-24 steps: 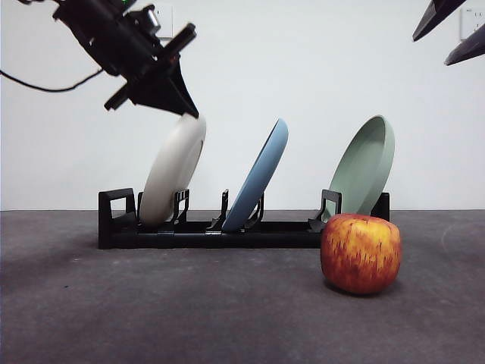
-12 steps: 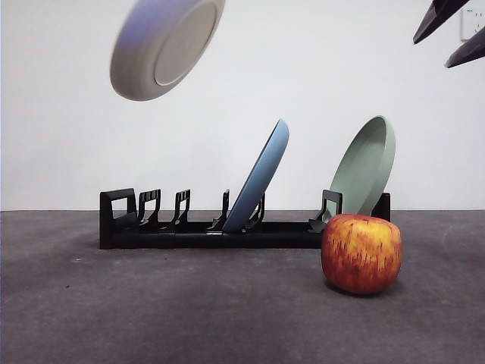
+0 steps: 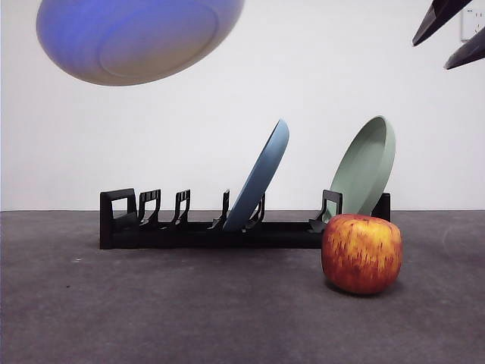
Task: Take the yellow plate from the plate rack,put the plate on the table,take the apple from the table,put the apple in the plate
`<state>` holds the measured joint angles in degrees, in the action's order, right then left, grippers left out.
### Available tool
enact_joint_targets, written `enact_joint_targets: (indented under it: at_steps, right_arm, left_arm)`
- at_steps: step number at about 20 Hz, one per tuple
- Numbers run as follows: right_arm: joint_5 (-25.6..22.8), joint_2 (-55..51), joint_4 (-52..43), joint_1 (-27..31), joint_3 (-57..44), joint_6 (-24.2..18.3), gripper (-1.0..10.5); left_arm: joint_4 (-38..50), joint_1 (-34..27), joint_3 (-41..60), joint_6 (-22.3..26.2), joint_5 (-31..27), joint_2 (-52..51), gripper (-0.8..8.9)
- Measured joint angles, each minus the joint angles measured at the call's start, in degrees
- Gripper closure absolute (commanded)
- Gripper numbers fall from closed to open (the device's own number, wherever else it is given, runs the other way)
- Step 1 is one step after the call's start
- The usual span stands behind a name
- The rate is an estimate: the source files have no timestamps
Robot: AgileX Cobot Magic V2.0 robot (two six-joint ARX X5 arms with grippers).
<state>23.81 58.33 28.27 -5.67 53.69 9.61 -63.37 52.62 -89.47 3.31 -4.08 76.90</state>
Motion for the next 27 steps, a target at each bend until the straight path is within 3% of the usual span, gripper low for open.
enact_joint_targets:
  at_steps: [4, 10, 18, 22, 24, 26, 27]
  right_arm:
    - [0.0, 0.0, 0.0, 0.0, 0.0, 0.0, 7.0]
    - [0.0, 0.0, 0.0, 0.0, 0.0, 0.0, 7.0]
    - [0.0, 0.0, 0.0, 0.0, 0.0, 0.0, 7.0]
    - [0.0, 0.0, 0.0, 0.0, 0.0, 0.0, 7.0]
    - [0.0, 0.0, 0.0, 0.0, 0.0, 0.0, 6.9]
    - [0.0, 0.0, 0.0, 0.0, 0.0, 0.0, 6.9]
    - [0.0, 0.0, 0.0, 0.0, 0.0, 0.0, 6.8]
  left_arm:
    - [6.4, 3.5, 9.1, -2.7, -2.9, 0.0, 8.22]
    - [21.5, 3.8, 24.3, -4.5, -3.0, 3.8, 8.22]
    - [31.2, 3.8, 26.1, -3.8, -6.2, 19.8, 8.22]
    - [31.9, 3.9, 26.1, -3.3, -6.4, 23.4, 8.20]
    - [31.8, 4.0, 26.1, -3.3, -6.4, 23.5, 7.67]
    - [31.5, 4.1, 26.1, -3.3, -6.3, 23.5, 5.56]
    - [31.2, 4.0, 26.1, -3.3, -6.3, 23.5, 5.28]
